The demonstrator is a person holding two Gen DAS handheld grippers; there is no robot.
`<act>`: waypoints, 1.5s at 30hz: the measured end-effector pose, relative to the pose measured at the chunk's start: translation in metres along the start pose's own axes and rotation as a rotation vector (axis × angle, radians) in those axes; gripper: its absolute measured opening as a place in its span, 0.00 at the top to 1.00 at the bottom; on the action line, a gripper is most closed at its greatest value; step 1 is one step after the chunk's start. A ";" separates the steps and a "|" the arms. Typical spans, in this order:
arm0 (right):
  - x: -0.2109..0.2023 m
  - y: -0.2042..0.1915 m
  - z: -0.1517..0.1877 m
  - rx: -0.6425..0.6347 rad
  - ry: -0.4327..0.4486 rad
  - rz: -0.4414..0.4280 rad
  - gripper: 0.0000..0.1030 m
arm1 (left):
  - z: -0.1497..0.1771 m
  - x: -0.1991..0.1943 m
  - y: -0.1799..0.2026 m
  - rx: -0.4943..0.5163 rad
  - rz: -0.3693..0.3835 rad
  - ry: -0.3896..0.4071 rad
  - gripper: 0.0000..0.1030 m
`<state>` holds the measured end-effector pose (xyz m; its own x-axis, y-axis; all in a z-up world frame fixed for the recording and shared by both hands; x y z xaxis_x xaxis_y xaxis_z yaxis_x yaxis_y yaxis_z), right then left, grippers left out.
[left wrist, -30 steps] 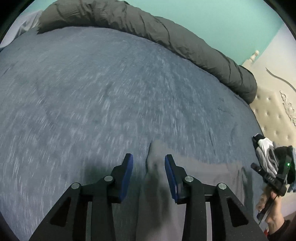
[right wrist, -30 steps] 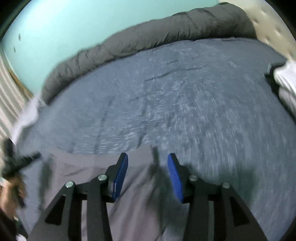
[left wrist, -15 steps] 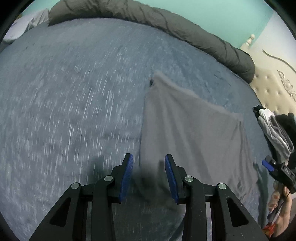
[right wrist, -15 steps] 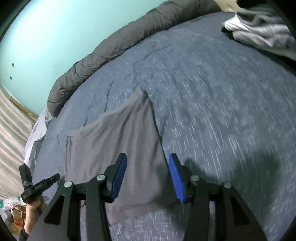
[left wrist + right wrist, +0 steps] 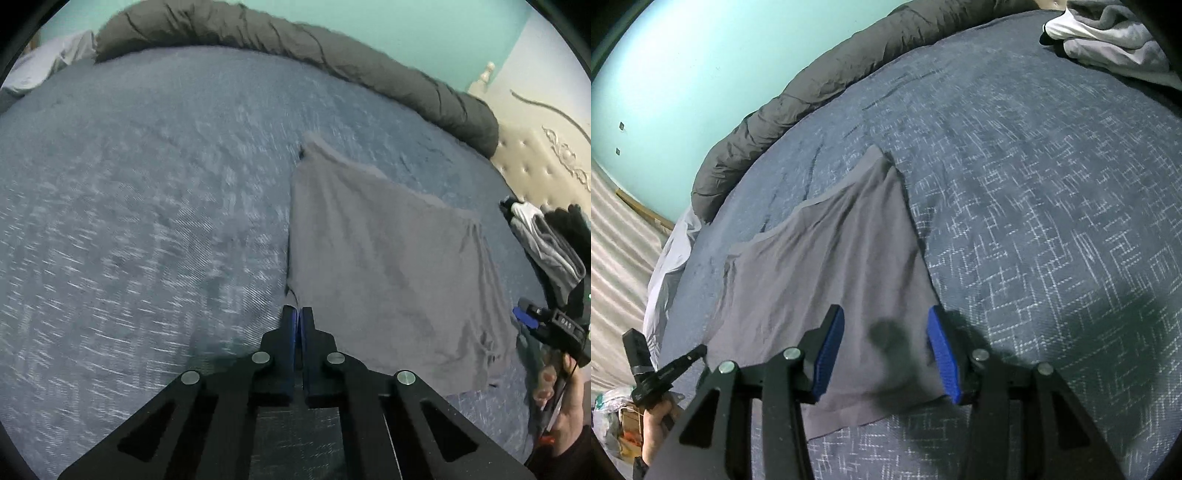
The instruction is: Fold clothes
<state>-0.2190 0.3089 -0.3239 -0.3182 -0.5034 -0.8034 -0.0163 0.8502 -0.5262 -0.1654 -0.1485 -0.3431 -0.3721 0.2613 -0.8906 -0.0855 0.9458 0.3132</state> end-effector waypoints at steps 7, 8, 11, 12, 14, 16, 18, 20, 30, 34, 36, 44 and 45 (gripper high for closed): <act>0.002 0.002 0.001 0.013 -0.015 0.019 0.54 | -0.007 -0.015 -0.040 -0.110 0.024 0.047 0.98; 0.001 0.002 0.000 0.013 -0.015 0.027 0.53 | -0.006 -0.013 -0.043 -0.119 0.025 0.043 0.98; 0.000 0.005 -0.001 0.022 -0.011 0.042 0.53 | -0.009 -0.008 -0.050 -0.142 0.031 0.037 0.98; 0.000 0.007 0.000 0.029 -0.011 0.039 0.54 | -0.010 -0.006 -0.052 -0.151 0.034 0.036 0.98; 0.000 0.011 0.000 0.041 -0.011 0.035 0.53 | -0.013 -0.003 -0.059 -0.172 0.039 0.035 0.98; 0.000 0.012 0.001 0.050 -0.010 0.029 0.53 | -0.014 0.002 -0.065 -0.195 0.048 0.031 0.98; -0.002 0.012 0.002 0.051 -0.006 0.023 0.53 | -0.012 0.005 -0.067 -0.214 0.050 0.022 0.95; -0.004 0.011 0.002 0.050 -0.003 0.018 0.53 | -0.009 0.003 -0.064 -0.213 0.027 0.019 0.95; -0.007 -0.017 0.021 0.024 -0.061 -0.025 0.53 | 0.023 -0.018 0.010 -0.052 0.118 -0.040 0.82; -0.002 -0.038 0.044 -0.023 -0.138 -0.029 0.53 | 0.041 0.000 0.053 0.052 0.146 -0.117 0.81; 0.002 -0.047 0.055 -0.050 -0.183 -0.036 0.53 | 0.047 0.014 0.076 0.098 0.149 -0.146 0.80; 0.024 -0.080 0.075 -0.123 -0.267 0.005 0.53 | 0.049 0.023 0.113 0.204 0.112 -0.156 0.60; 0.027 -0.082 0.076 -0.132 -0.271 0.015 0.53 | 0.050 0.024 0.114 0.208 0.106 -0.155 0.61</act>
<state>-0.1544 0.2136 -0.3234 -0.0552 -0.4982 -0.8653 -0.1422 0.8617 -0.4871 -0.1384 -0.0245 -0.3452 -0.2221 0.3723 -0.9011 0.1435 0.9266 0.3475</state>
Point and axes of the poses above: each gripper's, at about its wrist camera, not at the fingertips, and x roughly the way its jaws point, y to its right, z to its underside, the point moved 2 cm from there along x, roughly the way its jaws point, and after that the axes turned 15 degrees about -y, right-handed, at the moved point
